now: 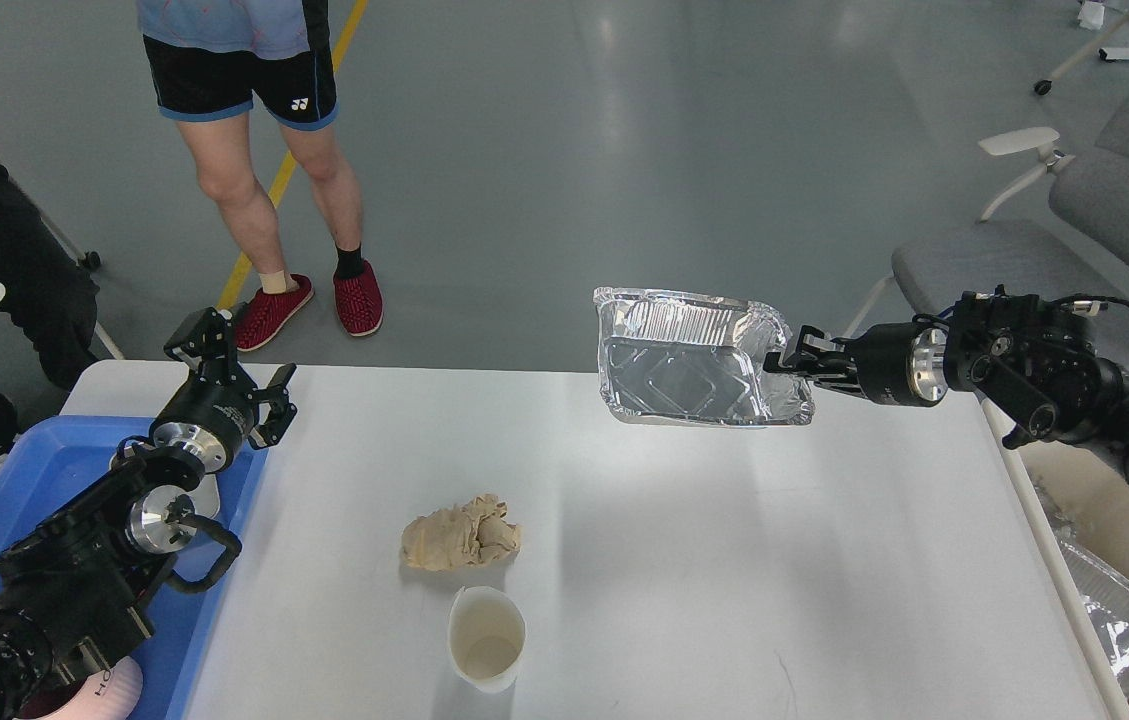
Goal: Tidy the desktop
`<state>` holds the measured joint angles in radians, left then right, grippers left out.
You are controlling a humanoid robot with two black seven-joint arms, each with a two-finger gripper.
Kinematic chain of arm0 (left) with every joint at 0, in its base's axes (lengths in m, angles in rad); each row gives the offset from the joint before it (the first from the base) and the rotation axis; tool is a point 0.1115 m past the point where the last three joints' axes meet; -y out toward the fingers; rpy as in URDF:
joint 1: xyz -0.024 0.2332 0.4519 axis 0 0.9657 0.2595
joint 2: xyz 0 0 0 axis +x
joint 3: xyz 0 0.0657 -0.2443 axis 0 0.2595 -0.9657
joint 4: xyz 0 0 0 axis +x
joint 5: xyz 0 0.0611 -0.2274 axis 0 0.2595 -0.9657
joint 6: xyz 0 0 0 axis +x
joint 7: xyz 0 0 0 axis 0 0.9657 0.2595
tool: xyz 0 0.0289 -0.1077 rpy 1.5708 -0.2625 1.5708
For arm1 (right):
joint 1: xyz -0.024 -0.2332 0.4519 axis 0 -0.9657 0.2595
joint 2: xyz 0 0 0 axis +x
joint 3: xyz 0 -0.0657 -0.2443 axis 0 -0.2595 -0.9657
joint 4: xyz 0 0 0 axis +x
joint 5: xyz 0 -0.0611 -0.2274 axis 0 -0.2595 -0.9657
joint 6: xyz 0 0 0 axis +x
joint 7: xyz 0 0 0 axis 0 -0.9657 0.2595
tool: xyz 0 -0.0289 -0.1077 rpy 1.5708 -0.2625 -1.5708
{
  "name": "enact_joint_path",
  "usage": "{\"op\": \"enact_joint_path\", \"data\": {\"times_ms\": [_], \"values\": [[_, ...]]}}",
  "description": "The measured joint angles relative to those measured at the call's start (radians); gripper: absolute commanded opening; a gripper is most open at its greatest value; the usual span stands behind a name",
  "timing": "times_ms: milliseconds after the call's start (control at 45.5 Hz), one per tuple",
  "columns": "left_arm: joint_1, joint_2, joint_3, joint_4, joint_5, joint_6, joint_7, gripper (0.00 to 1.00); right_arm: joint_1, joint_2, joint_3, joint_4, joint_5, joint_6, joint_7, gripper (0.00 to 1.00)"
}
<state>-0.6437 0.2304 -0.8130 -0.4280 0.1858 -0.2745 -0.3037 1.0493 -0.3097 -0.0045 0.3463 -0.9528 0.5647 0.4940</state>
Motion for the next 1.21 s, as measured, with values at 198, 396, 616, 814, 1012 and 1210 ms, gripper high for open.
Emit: {"op": "enact_joint_path", "data": {"times_ms": [198,396,616,814,1012,1210], "values": [[-0.001,0.015,0.009,0.000,0.012,0.001,-0.021,0.95,-0.003,0.003,0.000,0.000,0.001,-0.002,0.000,0.00],[-0.013,0.163,0.214,-0.052,0.051,-0.046,-0.112,0.96,-0.006,0.016,0.000,-0.002,0.001,-0.005,-0.002,0.00],[-0.030,0.549,0.465,-0.327,0.066,-0.084,-0.135,0.96,-0.006,0.042,-0.001,-0.006,0.001,-0.019,-0.003,0.00],[-0.138,0.871,0.619,-0.436,0.157,-0.225,-0.135,0.97,0.002,0.073,-0.002,-0.013,0.000,-0.024,-0.005,0.00],[-0.196,1.137,0.628,-0.439,0.303,-0.420,-0.228,0.97,0.007,0.082,-0.004,-0.016,-0.001,-0.025,-0.009,0.00],[-0.325,1.237,0.625,-0.437,0.456,-0.534,-0.297,0.97,0.008,0.090,-0.005,-0.017,0.000,-0.027,-0.010,0.00]]}}
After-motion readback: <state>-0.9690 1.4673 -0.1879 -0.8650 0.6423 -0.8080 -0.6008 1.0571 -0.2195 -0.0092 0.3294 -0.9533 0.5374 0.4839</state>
